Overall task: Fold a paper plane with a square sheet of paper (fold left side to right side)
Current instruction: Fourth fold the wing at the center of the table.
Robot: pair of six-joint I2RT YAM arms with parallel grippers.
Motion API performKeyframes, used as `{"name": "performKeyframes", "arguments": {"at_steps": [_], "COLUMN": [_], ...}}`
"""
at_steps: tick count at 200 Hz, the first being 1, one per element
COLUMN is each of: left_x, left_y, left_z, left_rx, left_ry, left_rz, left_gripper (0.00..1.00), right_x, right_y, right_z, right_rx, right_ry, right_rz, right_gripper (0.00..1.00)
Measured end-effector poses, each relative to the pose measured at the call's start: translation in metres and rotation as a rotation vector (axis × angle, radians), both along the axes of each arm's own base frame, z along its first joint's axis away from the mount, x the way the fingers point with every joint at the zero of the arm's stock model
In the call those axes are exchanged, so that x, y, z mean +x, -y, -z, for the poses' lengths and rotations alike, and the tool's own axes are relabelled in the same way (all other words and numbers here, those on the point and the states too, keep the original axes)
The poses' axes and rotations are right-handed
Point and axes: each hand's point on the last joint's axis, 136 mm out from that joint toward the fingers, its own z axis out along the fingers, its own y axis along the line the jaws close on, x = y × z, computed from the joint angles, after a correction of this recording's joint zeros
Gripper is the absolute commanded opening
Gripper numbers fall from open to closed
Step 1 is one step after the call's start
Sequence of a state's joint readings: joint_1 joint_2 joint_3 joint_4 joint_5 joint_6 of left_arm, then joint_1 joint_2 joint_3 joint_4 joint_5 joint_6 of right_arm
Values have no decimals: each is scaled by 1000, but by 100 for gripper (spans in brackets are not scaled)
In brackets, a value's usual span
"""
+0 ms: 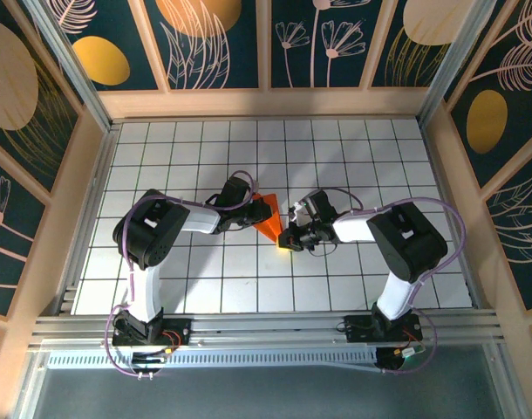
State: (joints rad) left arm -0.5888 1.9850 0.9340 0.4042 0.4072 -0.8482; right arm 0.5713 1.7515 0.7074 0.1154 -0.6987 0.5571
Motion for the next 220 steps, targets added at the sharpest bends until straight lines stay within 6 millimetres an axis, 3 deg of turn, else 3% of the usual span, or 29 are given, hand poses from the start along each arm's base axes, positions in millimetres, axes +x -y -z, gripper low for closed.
{"name": "performKeyframes", "arguments": {"at_steps": [37, 62, 89, 115, 164, 220], "left_x": [0, 0, 0, 0, 0, 0], "left_y": [0, 0, 0, 0, 0, 0], "left_z": [0, 0, 0, 0, 0, 0], "left_rx": [-2, -2, -2, -3, -4, -4], "left_ry": [0, 0, 0, 1, 3, 3], "left_rz": [-1, -2, -1, -2, -2, -2], "left_gripper": [0, 0, 0, 0, 0, 0], "right_x": [-2, -4, 10, 23, 43, 45], "right_y": [1, 2, -6, -13, -20, -17], "right_z": [-3, -16, -39, -48, -31, -9], "right_rx": [3, 6, 38, 47, 11, -36], "right_ry": [1, 10, 79, 112, 108, 77], "right_rz": [-1, -5, -17, -10, 9, 21], "right_gripper": [0, 0, 0, 0, 0, 0]}}
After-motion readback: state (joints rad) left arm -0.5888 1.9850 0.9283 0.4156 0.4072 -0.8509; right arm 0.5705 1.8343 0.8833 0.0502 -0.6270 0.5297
